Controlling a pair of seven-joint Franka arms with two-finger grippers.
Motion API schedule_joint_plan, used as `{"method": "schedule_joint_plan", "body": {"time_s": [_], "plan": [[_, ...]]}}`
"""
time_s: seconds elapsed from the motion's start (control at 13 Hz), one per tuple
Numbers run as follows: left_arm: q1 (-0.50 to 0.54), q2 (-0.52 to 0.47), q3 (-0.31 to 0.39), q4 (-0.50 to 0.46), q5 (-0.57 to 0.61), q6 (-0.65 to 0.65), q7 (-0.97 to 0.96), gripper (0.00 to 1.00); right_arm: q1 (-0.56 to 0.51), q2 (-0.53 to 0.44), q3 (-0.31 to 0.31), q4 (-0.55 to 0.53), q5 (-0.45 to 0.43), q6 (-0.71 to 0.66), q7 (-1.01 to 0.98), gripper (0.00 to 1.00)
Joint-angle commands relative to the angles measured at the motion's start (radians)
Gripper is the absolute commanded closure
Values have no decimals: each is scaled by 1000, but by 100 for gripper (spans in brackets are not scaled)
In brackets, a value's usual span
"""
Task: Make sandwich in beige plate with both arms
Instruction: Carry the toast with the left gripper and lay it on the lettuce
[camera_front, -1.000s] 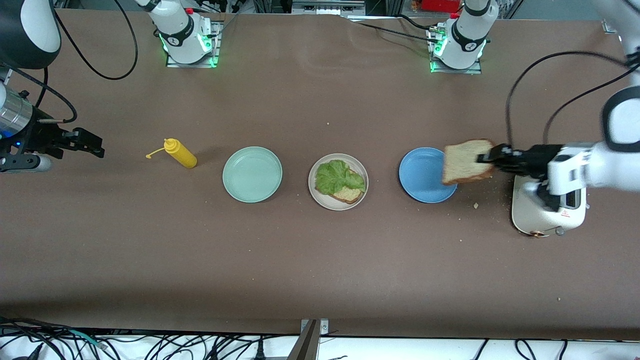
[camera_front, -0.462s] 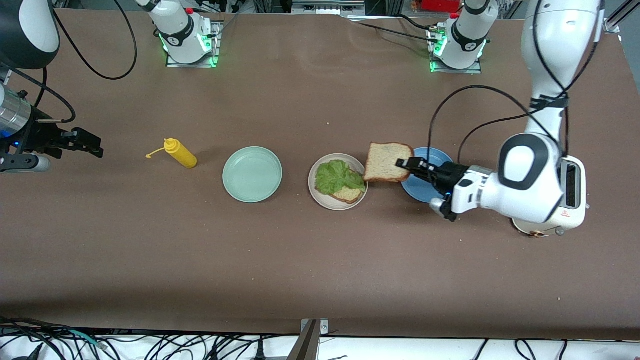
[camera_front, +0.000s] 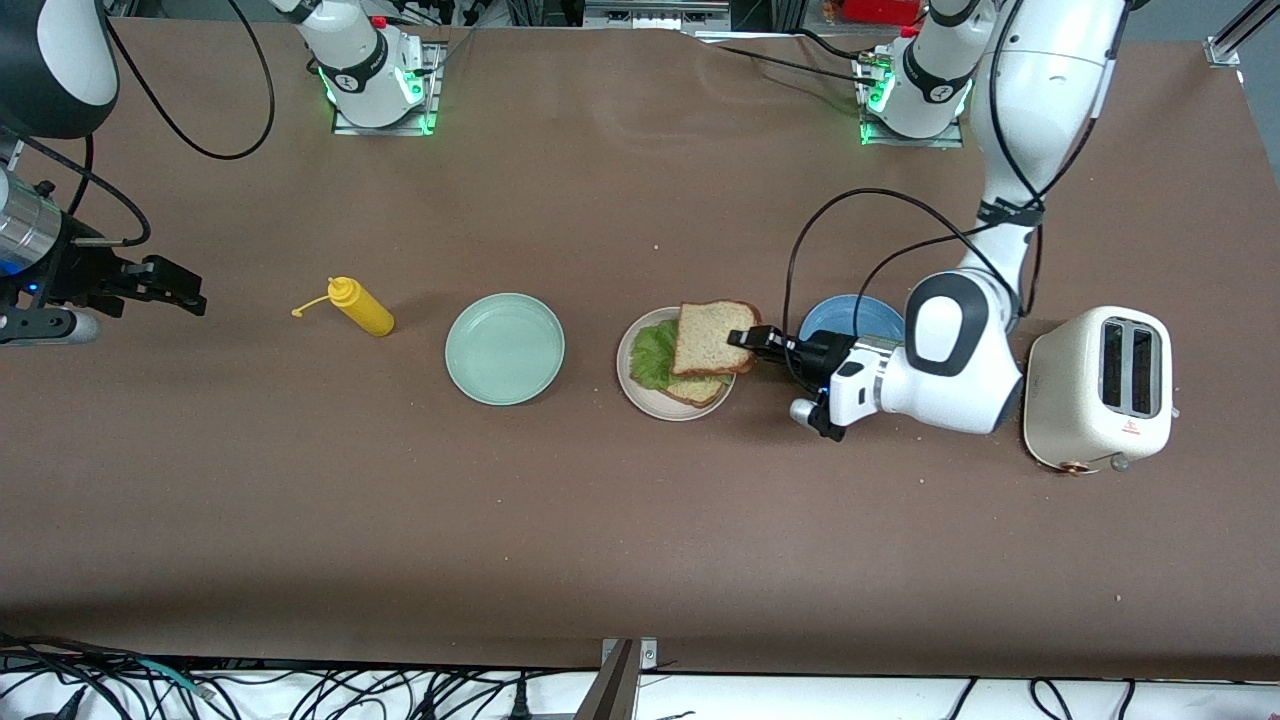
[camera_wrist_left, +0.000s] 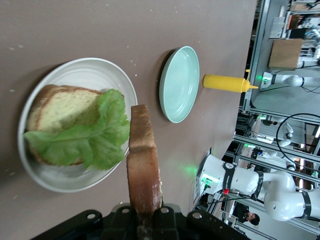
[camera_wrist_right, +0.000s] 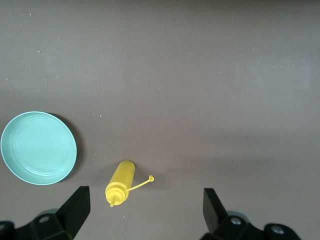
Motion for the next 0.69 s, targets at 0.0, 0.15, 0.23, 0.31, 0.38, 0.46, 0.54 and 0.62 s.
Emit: {"method": "schedule_joint_plan", "body": {"time_s": [0.0,0.15,0.23,0.31,0.38,0.46,0.54,0.62], "plan": [[-38,-12,11,-85,-112,76,108,100,-2,-6,0,8,-11,-15,-2,0],[-73,-6,11,-119,-172,115,157,100,-2,-6,0,8,-9,-15,-4,0],[-82,3,11,-122,-183,124,168,100,-2,-6,0,8,-9,-15,-4,0],[-94,12,11,-125,-200,130,176,100,-2,-6,0,8,-8,-15,-4,0],[-102,23,11,-127,-214,138,192,100,-2,-6,0,8,-8,-15,-2,0],[-110,28,11,-127,-215,142,197,100,-2,-6,0,8,-8,-15,-2,0],[-110,35,11,-127,-215,142,197,100,-2,-6,0,8,-8,-15,-2,0],[-113,41,11,-125,-214,142,199,100,-2,-6,0,8,-8,-15,-2,0]]}}
